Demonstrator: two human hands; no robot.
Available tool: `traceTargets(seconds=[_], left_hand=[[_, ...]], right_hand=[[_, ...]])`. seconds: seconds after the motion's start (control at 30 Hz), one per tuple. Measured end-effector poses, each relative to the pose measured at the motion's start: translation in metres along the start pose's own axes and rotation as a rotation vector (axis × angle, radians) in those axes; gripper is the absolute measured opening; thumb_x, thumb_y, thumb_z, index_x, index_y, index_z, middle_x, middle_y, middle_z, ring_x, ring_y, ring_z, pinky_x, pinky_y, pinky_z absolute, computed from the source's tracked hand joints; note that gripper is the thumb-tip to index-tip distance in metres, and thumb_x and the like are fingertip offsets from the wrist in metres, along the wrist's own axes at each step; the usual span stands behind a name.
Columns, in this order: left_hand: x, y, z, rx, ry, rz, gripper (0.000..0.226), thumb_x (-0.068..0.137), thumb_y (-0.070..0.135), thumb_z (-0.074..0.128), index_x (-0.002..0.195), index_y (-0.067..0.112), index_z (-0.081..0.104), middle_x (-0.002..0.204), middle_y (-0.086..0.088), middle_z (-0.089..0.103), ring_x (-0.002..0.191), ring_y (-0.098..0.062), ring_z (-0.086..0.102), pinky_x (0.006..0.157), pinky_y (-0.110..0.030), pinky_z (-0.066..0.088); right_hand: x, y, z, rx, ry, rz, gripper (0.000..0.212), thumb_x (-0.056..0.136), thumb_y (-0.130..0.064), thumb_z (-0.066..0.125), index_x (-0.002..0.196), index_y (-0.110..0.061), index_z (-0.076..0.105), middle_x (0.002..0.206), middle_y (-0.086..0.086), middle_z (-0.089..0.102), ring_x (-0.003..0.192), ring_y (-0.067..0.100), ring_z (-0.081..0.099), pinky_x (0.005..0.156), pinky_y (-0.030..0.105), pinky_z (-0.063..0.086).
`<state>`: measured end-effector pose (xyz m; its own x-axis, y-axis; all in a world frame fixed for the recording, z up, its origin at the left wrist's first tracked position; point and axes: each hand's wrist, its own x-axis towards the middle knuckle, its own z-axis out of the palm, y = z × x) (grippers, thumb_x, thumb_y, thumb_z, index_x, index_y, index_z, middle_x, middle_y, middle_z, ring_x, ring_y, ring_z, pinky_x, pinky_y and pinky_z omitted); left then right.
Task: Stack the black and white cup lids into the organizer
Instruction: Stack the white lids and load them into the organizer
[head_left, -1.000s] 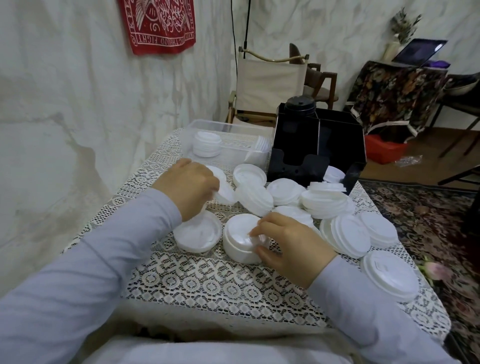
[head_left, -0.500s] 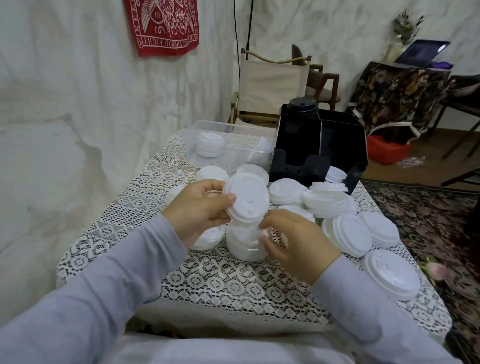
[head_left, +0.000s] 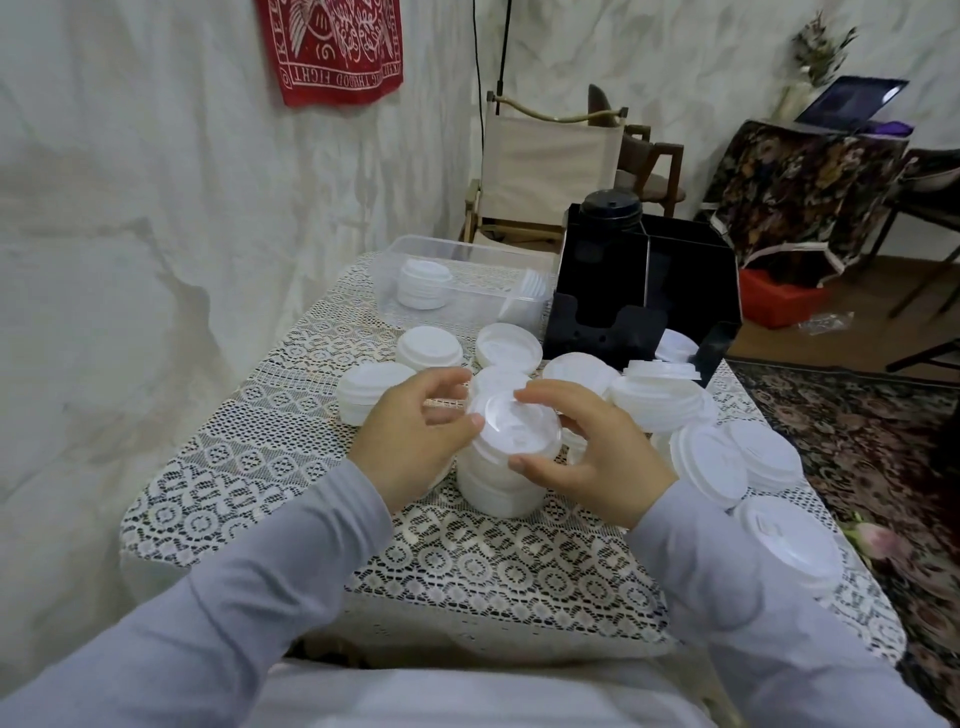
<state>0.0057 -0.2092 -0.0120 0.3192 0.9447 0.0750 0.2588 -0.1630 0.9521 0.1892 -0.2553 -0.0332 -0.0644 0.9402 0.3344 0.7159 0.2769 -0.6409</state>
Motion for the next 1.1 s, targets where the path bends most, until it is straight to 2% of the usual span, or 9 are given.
traceTargets(seconds=[0.13,0.27,0.47,0.6,0.77,0.87,0.93,1.0,1.1], left_hand=[[-0.005,-0.013,0.003,0.464,-0.098,0.248,0.052,0.082,0.02,0.069,0.131,0.022,0.051,0.134,0.004,0.049,0.122,-0.009,0.045,0.107,-0.026,0.034],[-0.01,-0.021,0.008,0.673,-0.121,0.347,0.054,0.085,0.03,0.065,0.136,0.022,0.047,0.145,0.004,0.04,0.132,-0.009,0.034,0.107,-0.017,0.019],[-0.011,-0.026,0.005,0.76,-0.143,0.408,0.045,0.087,0.032,0.063,0.128,0.017,0.057,0.138,0.001,0.048,0.125,-0.012,0.044,0.099,-0.014,0.025],[-0.013,-0.03,0.003,0.783,-0.17,0.396,0.04,0.083,0.031,0.067,0.118,0.014,0.065,0.129,-0.003,0.056,0.117,-0.021,0.054,0.094,-0.02,0.031],[-0.014,-0.027,0.004,0.825,-0.193,0.397,0.043,0.088,0.035,0.061,0.127,0.016,0.059,0.141,-0.002,0.046,0.127,-0.019,0.045,0.101,-0.022,0.031],[-0.014,-0.027,0.006,0.856,-0.195,0.386,0.051,0.081,0.042,0.05,0.123,0.015,0.062,0.139,-0.005,0.048,0.126,-0.023,0.047,0.102,-0.026,0.033],[-0.015,-0.024,0.006,0.858,-0.204,0.387,0.051,0.083,0.042,0.05,0.125,0.016,0.06,0.143,-0.002,0.044,0.129,-0.02,0.043,0.103,-0.023,0.03],[-0.015,-0.023,0.006,0.86,-0.225,0.393,0.049,0.089,0.043,0.051,0.132,0.02,0.054,0.148,0.004,0.036,0.133,-0.013,0.036,0.104,-0.017,0.025],[-0.014,-0.024,0.005,0.872,-0.239,0.389,0.047,0.093,0.038,0.051,0.137,0.023,0.047,0.151,0.007,0.03,0.136,-0.009,0.03,0.107,-0.017,0.022]], right_hand=[[0.002,0.004,0.003,-0.041,-0.116,0.052,0.051,0.079,-0.029,0.074,0.126,-0.024,0.056,0.14,-0.003,0.046,0.124,0.001,0.037,0.11,0.023,0.03],[0.002,0.006,0.008,-0.104,-0.184,0.053,0.05,0.083,-0.03,0.07,0.13,-0.025,0.053,0.145,-0.004,0.041,0.13,0.004,0.035,0.107,0.014,0.023],[-0.005,0.007,0.012,-0.145,-0.228,0.046,0.055,0.087,-0.035,0.064,0.138,-0.027,0.046,0.153,-0.006,0.027,0.14,0.007,0.026,0.113,0.019,0.019],[-0.01,0.007,0.014,-0.191,-0.24,0.033,0.058,0.088,-0.038,0.06,0.142,-0.029,0.039,0.155,-0.009,0.018,0.142,0.007,0.021,0.115,0.021,0.017],[-0.011,0.003,0.015,-0.304,-0.249,0.013,0.057,0.092,-0.037,0.055,0.144,-0.027,0.035,0.157,-0.004,0.012,0.142,0.012,0.024,0.11,0.017,0.018],[-0.013,-0.001,0.013,-0.368,-0.274,-0.015,0.059,0.094,-0.038,0.05,0.147,-0.026,0.028,0.158,-0.006,0.007,0.143,0.011,0.019,0.11,0.016,0.015],[-0.013,-0.003,0.001,-0.306,-0.23,-0.007,0.059,0.093,-0.039,0.05,0.147,-0.028,0.027,0.154,-0.015,0.009,0.142,0.005,0.015,0.111,0.015,0.011],[-0.012,0.002,-0.018,-0.262,-0.073,0.019,0.06,0.091,-0.039,0.055,0.145,-0.029,0.032,0.147,-0.02,0.019,0.137,-0.002,0.019,0.109,0.013,0.011],[-0.01,0.019,-0.042,-0.405,-0.021,0.099,0.059,0.087,-0.034,0.063,0.141,-0.025,0.041,0.144,-0.008,0.04,0.134,0.01,0.032,0.109,0.02,0.021]])
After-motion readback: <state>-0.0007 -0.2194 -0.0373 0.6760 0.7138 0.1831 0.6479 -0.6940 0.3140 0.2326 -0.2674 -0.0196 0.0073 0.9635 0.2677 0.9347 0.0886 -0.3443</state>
